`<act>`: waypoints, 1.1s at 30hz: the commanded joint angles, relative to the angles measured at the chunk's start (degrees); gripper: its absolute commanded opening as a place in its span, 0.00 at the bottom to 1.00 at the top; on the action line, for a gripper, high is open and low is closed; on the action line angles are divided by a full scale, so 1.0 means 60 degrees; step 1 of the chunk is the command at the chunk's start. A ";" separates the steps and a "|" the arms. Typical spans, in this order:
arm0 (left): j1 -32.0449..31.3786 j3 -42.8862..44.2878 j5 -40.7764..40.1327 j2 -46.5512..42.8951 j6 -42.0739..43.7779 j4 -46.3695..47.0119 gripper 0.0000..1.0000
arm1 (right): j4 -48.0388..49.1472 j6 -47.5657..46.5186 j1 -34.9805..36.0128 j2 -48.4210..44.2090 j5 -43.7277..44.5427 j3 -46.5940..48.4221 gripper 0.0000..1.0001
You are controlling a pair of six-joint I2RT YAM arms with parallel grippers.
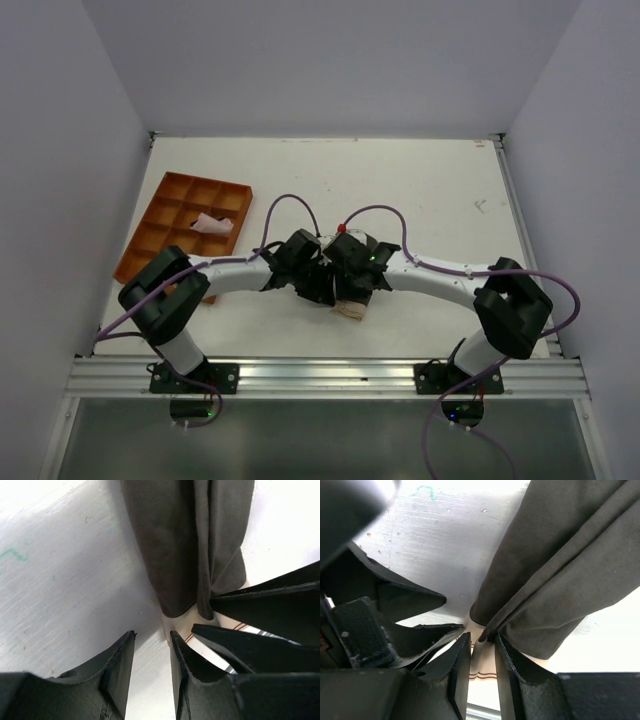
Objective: Roll the underwear
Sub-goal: Fold the underwear
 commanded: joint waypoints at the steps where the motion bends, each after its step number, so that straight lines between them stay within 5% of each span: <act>1: 0.0042 0.0193 -0.0599 -0.0465 0.0320 -0.0849 0.39 | -0.0242 0.0071 0.0063 -0.0182 0.0338 0.0498 0.30; 16: 0.0232 0.1643 -0.0761 -0.1097 0.0467 -0.2066 0.40 | -0.0784 0.0686 0.0063 -0.1485 0.0470 0.0396 0.32; 21: 0.0232 0.1732 -0.0044 -0.1097 0.0335 -0.1627 0.40 | -0.1822 0.1301 0.0005 -0.1750 0.1786 0.0966 0.31; 26: 0.0217 0.1425 0.0512 -0.1257 0.0379 -0.1158 0.39 | -0.3479 0.1814 -0.0666 -0.1574 0.3194 0.1962 0.31; 33: 0.0217 0.1307 0.1099 -0.1346 0.0203 -0.0528 0.39 | -0.3173 0.1494 -0.2469 -0.1035 0.2697 0.2620 0.32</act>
